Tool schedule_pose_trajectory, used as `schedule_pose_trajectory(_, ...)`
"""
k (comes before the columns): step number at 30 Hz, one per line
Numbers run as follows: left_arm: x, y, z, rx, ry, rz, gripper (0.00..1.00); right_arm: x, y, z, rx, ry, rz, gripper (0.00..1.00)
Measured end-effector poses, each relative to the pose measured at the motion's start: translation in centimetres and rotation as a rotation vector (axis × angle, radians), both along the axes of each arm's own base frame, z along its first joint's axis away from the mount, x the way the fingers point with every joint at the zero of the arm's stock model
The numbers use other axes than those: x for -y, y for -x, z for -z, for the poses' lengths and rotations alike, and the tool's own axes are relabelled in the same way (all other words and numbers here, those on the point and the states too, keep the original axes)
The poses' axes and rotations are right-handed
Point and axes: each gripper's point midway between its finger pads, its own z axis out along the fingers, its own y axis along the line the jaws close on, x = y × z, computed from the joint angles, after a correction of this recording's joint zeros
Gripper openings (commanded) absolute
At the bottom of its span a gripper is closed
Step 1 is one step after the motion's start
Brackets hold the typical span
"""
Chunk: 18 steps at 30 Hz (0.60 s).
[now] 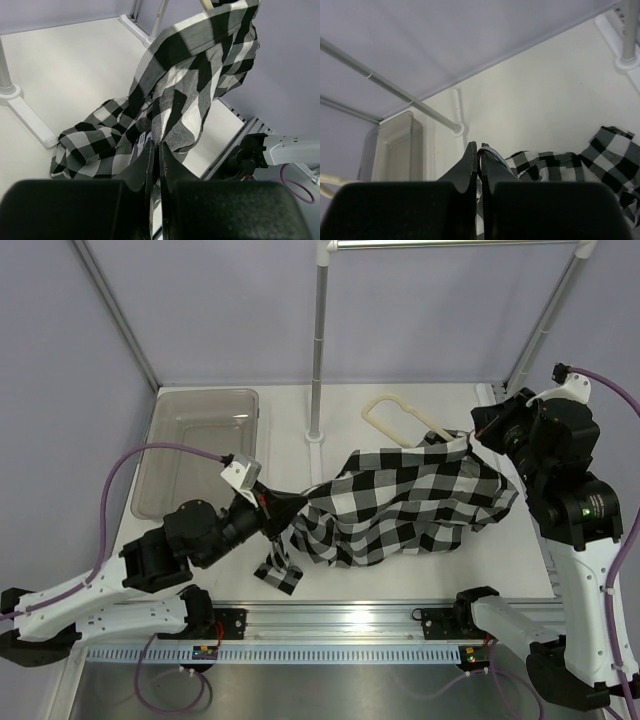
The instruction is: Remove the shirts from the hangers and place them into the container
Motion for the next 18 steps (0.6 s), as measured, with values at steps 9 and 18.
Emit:
schedule_pose_trajectory(9, 6.9, -0.6, 3.1, -0.055, -0.094, 0.110, 0.43, -7.2, 0.9, -2.3, 0.097, -0.122, -0.407, 0.00)
schedule_pose_trajectory(18, 5.2, 0.3, 1.3, -0.020, -0.072, 0.112, 0.79, -10.3, 2.3, -2.3, 0.141, -0.071, -0.643, 0.00)
